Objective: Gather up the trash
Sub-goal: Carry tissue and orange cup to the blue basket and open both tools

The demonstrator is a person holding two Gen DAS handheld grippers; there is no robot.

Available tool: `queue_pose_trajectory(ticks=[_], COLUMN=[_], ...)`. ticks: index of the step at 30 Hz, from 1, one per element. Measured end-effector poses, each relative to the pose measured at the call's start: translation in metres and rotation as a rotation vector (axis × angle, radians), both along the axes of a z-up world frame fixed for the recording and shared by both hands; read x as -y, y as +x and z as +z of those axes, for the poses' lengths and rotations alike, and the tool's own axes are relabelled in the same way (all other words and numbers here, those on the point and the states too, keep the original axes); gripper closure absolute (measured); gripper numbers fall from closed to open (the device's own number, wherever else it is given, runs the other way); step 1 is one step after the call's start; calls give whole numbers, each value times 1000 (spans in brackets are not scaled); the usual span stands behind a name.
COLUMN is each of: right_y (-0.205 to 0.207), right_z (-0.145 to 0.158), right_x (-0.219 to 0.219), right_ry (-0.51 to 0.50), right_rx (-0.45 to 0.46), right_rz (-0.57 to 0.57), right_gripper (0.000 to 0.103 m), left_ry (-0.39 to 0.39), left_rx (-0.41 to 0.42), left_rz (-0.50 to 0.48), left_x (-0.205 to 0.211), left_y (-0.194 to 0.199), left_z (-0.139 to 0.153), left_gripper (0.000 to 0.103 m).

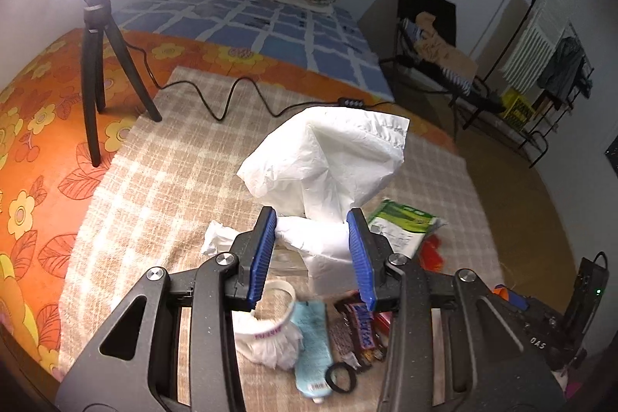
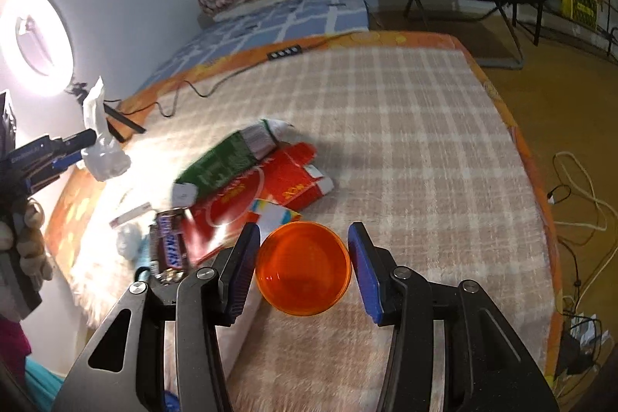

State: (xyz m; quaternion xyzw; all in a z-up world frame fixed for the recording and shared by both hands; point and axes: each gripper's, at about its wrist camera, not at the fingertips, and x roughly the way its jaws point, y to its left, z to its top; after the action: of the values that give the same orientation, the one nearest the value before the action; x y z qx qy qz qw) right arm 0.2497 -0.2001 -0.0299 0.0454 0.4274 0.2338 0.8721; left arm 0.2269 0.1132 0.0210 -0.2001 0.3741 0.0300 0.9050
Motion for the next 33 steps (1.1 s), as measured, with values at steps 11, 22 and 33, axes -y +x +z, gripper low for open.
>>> queue_pose_trajectory(ticks=[11,22,33], right_y=[-70,-143,-195], right_z=[30,31,16], right_x=[-27,-33,-36], right_ry=[-45,-34,-39], right_rx=[96,82,46], right_rz=[144,249,316], right_gripper=[57,57,57], left_ry=[27,22,19], left_rx=[34,-57,-154], left_rz=[-76,-118,-152], left_x=[17,36,62], left_y=[-88,-194,-256], left_z=[35,11,-27], left_gripper=[65,65,65])
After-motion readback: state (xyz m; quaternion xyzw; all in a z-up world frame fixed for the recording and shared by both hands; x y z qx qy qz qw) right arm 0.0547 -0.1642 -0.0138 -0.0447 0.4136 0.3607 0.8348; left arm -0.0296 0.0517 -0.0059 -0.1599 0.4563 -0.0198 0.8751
